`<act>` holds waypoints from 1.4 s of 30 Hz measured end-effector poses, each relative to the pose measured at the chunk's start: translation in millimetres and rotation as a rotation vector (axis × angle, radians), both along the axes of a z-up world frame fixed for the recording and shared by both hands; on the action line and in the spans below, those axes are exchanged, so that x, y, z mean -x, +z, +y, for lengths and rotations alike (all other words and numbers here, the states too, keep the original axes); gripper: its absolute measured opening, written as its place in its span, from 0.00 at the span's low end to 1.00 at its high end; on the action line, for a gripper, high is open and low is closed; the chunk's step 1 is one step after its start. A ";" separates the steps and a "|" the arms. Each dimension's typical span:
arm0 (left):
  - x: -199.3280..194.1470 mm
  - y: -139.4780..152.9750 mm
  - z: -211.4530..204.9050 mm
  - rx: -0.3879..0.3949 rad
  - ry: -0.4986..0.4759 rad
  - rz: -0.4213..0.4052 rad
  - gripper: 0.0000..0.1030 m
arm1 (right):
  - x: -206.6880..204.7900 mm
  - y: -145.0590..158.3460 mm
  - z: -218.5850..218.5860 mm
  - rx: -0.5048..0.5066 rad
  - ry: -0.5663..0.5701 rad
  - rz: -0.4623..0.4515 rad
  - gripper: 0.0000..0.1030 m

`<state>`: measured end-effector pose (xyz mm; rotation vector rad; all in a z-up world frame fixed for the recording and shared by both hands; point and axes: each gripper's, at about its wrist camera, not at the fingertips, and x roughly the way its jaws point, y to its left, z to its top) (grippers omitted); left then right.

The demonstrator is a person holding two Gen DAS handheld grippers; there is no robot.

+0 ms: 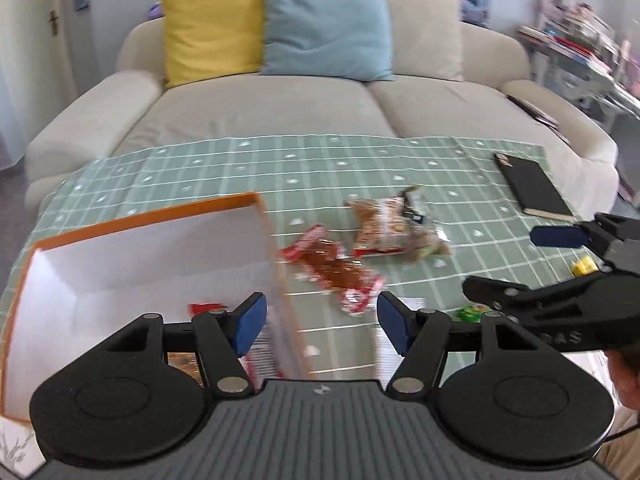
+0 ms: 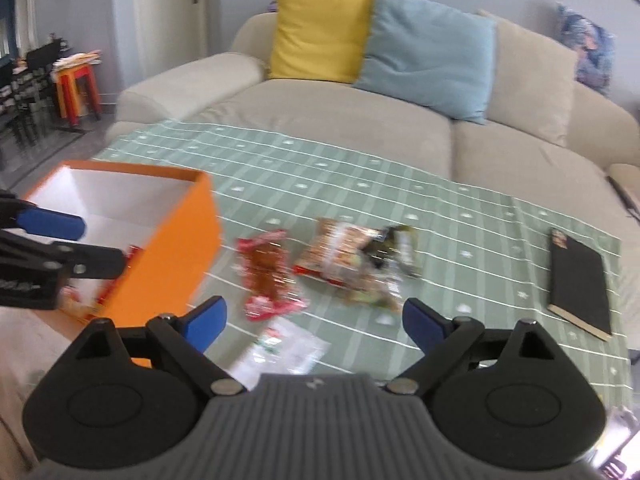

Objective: Organize snacks
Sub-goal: 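Lift both tools out of the box and reach toward the remaining snacks, then grasp the white milk-drink packet with the left tool while the right tool grasps the green sausage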

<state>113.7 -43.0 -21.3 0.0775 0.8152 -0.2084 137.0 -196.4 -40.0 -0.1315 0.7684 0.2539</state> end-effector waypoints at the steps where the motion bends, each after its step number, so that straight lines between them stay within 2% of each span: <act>1: 0.4 -2.1 -6.4 0.001 -0.015 0.003 0.72 | -0.1 -3.6 -6.1 0.004 -0.013 -0.003 0.89; 9: 1.5 -33.1 -53.1 -0.053 -0.119 0.070 0.72 | 11.6 -42.8 -52.3 0.019 -0.056 -0.052 0.89; 14: -7.1 -52.8 -69.7 -0.066 -0.149 0.128 0.74 | 3.4 -60.4 -64.7 -0.046 -0.081 0.043 0.89; 16: -10.3 -59.6 -74.9 -0.072 -0.154 0.147 0.79 | -3.1 -66.9 -71.0 -0.094 -0.105 0.100 0.89; 19: -17.9 -70.9 -80.2 -0.079 -0.137 0.186 0.82 | -10.2 -75.7 -77.9 -0.130 -0.137 0.154 0.89; 25: -39.5 -97.5 -78.4 -0.045 -0.057 0.304 0.83 | -27.6 -93.3 -77.9 -0.125 -0.180 0.246 0.90; 30: -46.4 -113.4 -79.8 -0.071 -0.035 0.351 0.83 | -37.9 -101.9 -75.2 -0.093 -0.200 0.315 0.90; 36: -49.9 -122.6 -81.6 -0.074 -0.034 0.388 0.83 | -42.7 -110.4 -86.0 -0.193 -0.279 0.423 0.90; 39: -51.8 -124.1 -81.6 -0.074 -0.035 0.398 0.83 | -45.4 -116.3 -95.3 -0.289 -0.328 0.471 0.89; 42: -54.1 -125.0 -80.3 -0.062 -0.033 0.408 0.83 | -47.7 -118.2 -101.6 -0.325 -0.365 0.459 0.86</act>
